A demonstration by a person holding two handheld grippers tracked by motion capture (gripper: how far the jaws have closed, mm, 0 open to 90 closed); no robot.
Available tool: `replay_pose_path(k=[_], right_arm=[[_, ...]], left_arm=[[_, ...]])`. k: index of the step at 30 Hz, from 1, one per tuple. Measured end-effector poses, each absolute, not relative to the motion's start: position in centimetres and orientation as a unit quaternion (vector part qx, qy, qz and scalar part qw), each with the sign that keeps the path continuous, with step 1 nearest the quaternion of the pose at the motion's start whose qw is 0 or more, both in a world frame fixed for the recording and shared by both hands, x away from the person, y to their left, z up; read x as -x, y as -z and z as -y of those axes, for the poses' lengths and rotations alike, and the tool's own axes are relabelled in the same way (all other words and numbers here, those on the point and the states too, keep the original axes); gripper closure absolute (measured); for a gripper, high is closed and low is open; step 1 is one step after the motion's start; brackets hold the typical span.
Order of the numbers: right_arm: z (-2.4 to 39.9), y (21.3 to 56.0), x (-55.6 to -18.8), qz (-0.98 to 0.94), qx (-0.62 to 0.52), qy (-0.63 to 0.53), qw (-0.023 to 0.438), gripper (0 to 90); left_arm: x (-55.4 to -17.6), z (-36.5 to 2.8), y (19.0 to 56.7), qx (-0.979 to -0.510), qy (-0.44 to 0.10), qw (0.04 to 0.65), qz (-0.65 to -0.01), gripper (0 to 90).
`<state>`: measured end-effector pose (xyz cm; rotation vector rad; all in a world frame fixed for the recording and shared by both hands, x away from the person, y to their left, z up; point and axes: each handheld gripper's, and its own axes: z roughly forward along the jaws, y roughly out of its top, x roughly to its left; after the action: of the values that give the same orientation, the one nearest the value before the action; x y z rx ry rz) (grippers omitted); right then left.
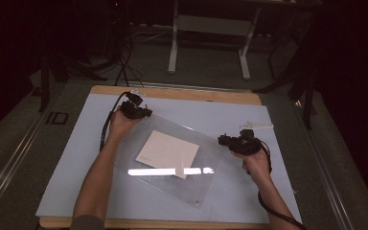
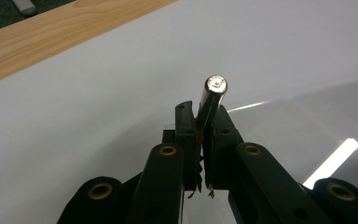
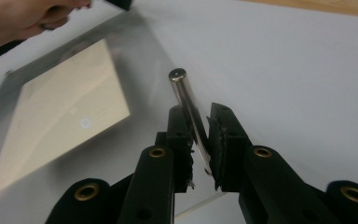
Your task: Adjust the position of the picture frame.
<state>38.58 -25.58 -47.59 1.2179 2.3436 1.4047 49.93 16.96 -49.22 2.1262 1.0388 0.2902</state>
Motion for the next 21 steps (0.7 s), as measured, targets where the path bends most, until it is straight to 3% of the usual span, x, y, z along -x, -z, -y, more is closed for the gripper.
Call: replay_pose_path(k=[6, 21], right_arm=[[26.2, 48.2, -42.2, -0.786, -0.414, -0.457, 0.045, 79.3], [24.6, 51.4, -46.9, -0.802, -0.436, -0.407, 0.049, 79.8]], left_arm=[[-48.7, -18.0, 48.9, -0.839, -0.108, 0.363, -0.392, 85.6], [-45.2, -19.4, 52.4, -0.839, -0.09, 0.357, -0.4, 85.2]])
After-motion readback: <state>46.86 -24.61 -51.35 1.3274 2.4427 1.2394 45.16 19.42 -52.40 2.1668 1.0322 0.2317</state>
